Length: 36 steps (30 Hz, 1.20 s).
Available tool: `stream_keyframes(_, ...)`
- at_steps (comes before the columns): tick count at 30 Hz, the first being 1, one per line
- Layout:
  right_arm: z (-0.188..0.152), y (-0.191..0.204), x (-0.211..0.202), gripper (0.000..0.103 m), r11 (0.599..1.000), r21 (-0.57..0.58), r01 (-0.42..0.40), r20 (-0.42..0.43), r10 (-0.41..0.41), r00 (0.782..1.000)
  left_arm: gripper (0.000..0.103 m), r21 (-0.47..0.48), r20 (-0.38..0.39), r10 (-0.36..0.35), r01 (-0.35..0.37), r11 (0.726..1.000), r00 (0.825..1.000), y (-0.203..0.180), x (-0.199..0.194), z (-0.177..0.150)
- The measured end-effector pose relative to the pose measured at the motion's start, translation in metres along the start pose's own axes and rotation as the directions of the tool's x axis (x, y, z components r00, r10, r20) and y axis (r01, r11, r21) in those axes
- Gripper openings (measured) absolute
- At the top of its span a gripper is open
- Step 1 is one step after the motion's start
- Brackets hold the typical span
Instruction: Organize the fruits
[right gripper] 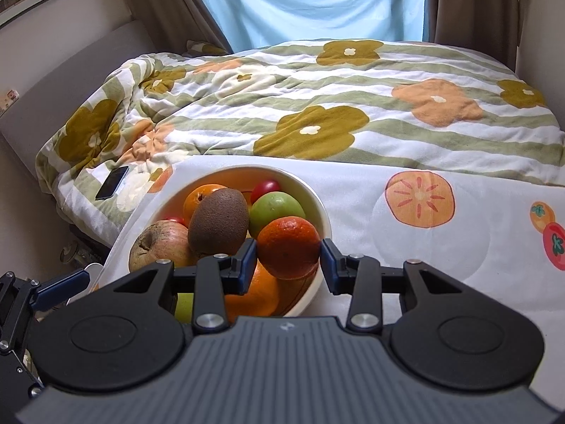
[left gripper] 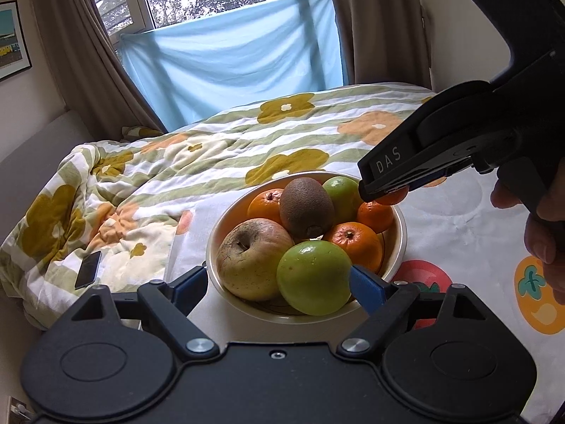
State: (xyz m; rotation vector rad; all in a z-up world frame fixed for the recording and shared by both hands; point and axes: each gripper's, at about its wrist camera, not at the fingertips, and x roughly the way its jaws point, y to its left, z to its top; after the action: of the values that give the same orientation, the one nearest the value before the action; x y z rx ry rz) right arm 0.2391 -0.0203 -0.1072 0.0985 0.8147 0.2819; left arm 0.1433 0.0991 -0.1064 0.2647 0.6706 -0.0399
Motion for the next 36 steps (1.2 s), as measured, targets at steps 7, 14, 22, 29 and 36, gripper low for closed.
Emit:
stream_keyframes(7,-0.001,0.009,0.009,0.054,0.994,-0.101,-0.042,0.037,0.045,0.998,0.090,-0.039,-0.019,0.009,-0.009,0.999,1.000,0.005,-0.003,-0.007)
stream_keyframes(14,-0.007,0.014,0.008,0.087,0.989,-0.141,-0.051,0.087,0.064,0.994,0.090,-0.065,-0.030,0.012,-0.014,0.998,0.999,0.009,-0.004,-0.011)
stream_keyframes(22,-0.010,0.013,-0.018,0.087,0.988,-0.149,-0.044,0.103,0.060,0.993,0.090,-0.082,-0.017,0.010,-0.011,0.997,1.000,0.010,-0.017,-0.008)
stream_keyframes(29,-0.013,0.006,-0.075,0.087,0.994,-0.106,0.005,0.115,0.007,0.993,0.090,-0.088,0.027,0.004,-0.002,0.996,1.000,0.006,-0.049,0.006)
stream_keyframes(36,-0.022,-0.010,-0.157,0.087,0.996,-0.048,0.073,0.158,-0.065,0.985,0.090,-0.118,0.070,-0.011,0.019,0.993,0.997,0.005,-0.100,0.024)
